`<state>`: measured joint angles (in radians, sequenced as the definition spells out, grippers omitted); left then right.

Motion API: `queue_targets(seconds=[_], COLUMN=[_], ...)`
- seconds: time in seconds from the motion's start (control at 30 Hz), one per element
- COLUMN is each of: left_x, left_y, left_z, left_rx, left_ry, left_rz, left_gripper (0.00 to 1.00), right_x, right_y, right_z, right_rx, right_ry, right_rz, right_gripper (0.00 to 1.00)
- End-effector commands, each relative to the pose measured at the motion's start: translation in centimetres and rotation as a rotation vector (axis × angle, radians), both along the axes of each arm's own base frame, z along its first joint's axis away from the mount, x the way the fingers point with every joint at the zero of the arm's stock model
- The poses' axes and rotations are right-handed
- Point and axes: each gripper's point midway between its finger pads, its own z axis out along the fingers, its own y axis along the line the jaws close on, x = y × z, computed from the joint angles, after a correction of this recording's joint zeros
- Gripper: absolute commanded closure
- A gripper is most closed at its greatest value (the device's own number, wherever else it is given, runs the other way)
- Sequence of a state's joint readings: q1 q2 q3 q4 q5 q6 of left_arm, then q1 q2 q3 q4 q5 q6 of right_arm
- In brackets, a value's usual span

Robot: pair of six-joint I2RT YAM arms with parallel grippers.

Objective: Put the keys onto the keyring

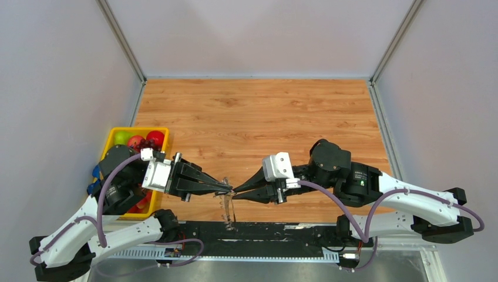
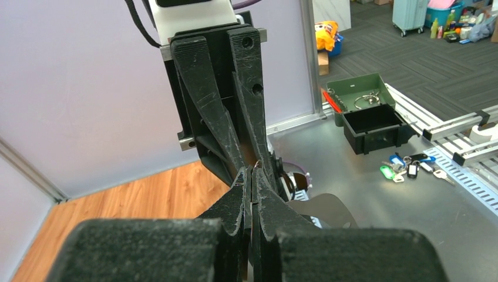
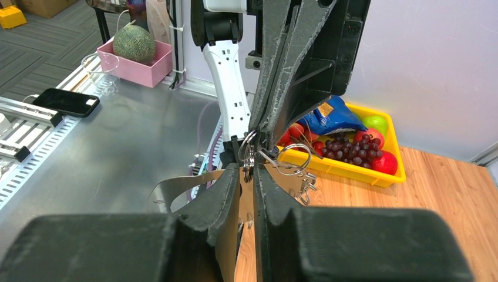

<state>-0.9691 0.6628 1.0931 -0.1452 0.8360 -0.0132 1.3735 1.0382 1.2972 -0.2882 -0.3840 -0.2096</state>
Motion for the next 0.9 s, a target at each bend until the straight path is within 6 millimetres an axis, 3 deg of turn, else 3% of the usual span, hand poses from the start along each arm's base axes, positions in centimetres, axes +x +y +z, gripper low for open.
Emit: queue_targets(seconds=[0.0, 0.1, 0.6, 0.87], left_x=[-0.3, -0.3, -0.3, -0.2], left_y=[0.5, 0.4, 1.7, 1.3], left_z=[1.7, 1.5, 1.9, 1.9], left_rx=[-0.058, -0.055, -0.103, -0.108], left_ry=[-0.044, -0.039, -0.057, -0.050], left_rz=[0.004, 0.000, 0.056, 0.044], left_gripper=[1.00, 1.00, 1.00, 0.99], right_x=[-0.3, -0.2, -0.1, -0.2], right_y=[-0.3, -0.3, -3.2, -4.0], right_z=[3.2, 3.6, 5.9, 7.2], right_rx=[0.097, 0.112, 0.299, 0.389], right_ry=[0.009, 0.013, 0.021, 0.041], right_rz=[0.004, 0.002, -0.047, -0.051], right_gripper=[0.86, 1.00, 1.00, 1.00])
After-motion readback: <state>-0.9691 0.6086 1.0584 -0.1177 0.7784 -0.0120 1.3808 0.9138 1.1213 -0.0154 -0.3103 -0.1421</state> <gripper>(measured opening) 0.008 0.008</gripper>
